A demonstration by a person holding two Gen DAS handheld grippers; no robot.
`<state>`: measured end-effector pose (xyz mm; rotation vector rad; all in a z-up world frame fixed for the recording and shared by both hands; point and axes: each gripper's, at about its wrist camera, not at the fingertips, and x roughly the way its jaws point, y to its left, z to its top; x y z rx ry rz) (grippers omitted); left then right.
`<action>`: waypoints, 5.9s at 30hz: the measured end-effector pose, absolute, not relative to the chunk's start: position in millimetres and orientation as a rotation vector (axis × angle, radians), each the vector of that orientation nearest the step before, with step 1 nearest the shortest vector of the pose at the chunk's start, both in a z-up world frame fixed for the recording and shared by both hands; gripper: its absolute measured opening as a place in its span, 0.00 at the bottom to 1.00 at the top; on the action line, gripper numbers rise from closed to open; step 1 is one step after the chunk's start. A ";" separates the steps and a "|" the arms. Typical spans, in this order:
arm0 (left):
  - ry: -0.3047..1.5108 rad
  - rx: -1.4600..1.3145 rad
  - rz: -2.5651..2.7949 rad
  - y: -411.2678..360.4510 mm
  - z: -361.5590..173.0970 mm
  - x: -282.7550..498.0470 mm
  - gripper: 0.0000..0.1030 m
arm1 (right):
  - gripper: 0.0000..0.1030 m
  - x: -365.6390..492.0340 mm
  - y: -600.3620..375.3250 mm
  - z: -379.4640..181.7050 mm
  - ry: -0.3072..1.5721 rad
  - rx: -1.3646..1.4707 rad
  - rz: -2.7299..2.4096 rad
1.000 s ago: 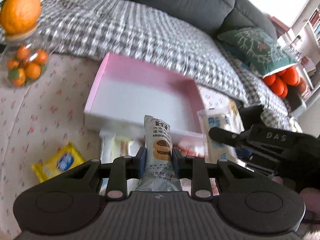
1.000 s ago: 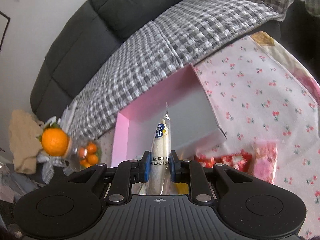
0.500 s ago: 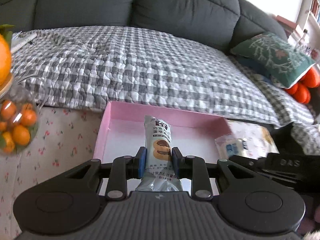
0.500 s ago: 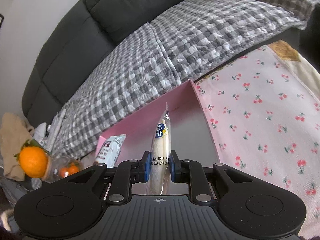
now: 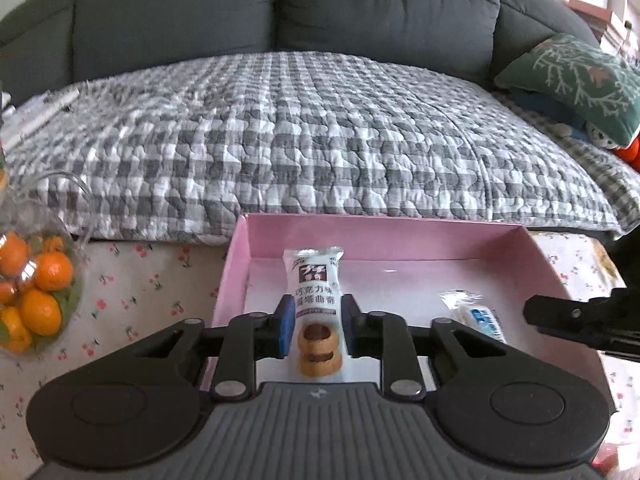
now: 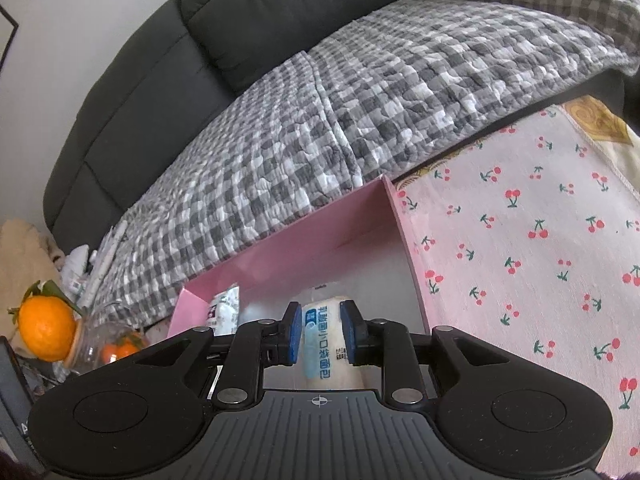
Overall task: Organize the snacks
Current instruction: 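Carry both bars into the pink box and open both tools, then lift both tools back from the box toward the snacks, then grasp the red candy wrapper with the left tool while the right tool grasps the pink pastry pack, then carry both packs into the pink box and open both tools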
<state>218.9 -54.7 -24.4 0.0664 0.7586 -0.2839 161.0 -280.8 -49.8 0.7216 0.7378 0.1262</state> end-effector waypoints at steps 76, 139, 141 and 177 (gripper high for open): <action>0.939 0.062 -0.287 41.1 -10.6 70.4 0.99 | 0.91 -0.4 -263.9 -31.9 0.898 0.372 0.008; 1.132 -0.270 -0.299 -124.0 -44.4 128.1 0.44 | 0.51 21.6 -334.4 -78.6 0.969 0.738 -0.011; 1.129 -0.256 -0.309 -124.2 -43.6 126.3 0.41 | 0.51 22.8 -329.4 -77.0 0.968 0.686 -0.004; 1.047 -0.207 -0.482 -90.8 2.6 109.3 0.35 | 0.35 13.0 -338.0 -41.5 0.874 0.725 0.037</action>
